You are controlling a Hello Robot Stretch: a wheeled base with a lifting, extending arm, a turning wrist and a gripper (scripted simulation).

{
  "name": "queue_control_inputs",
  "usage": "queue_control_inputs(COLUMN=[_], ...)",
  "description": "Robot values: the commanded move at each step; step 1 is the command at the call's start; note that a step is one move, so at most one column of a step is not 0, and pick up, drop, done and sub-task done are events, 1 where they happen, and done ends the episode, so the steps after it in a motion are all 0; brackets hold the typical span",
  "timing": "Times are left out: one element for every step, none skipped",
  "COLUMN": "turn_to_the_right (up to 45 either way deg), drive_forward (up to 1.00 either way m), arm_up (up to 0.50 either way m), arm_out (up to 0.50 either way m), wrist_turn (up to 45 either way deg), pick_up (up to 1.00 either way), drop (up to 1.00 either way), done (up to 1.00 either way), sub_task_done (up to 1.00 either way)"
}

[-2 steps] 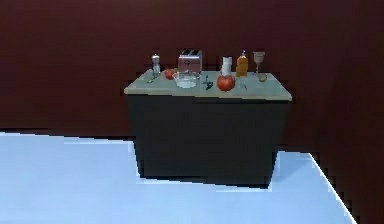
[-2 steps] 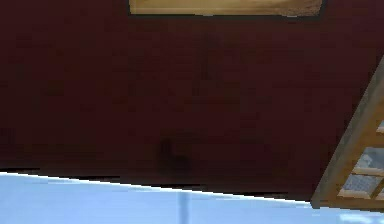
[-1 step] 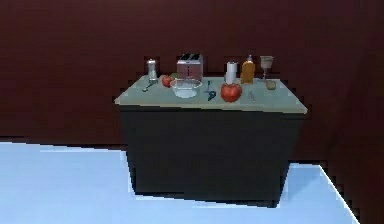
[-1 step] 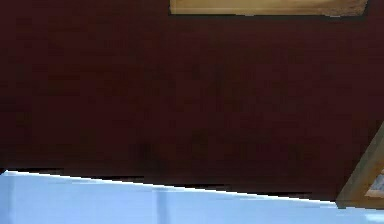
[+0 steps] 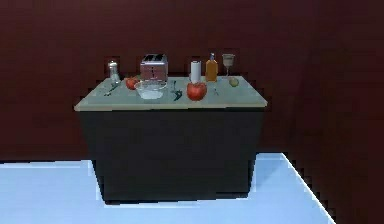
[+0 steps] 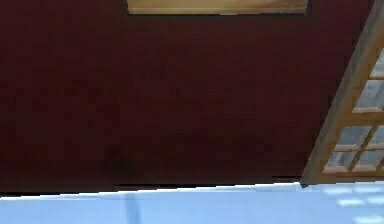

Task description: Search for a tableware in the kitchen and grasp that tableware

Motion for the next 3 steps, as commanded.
queue_control_inputs(turn_to_the_right=[0.0,-45.0,-45.0], drive_forward=[0.45,0.00,0.00], arm_up=[0.00,0.00,0.00], arm_out=[0.00,0.00,0.00], wrist_turn=[0.0,0.0,0.0], pick_up=[0.00,0.00,0.00], drop=[0.00,0.00,0.00], done=[0.00,0.00,0.00], sub_task_done=[0.00,0.00,0.00])
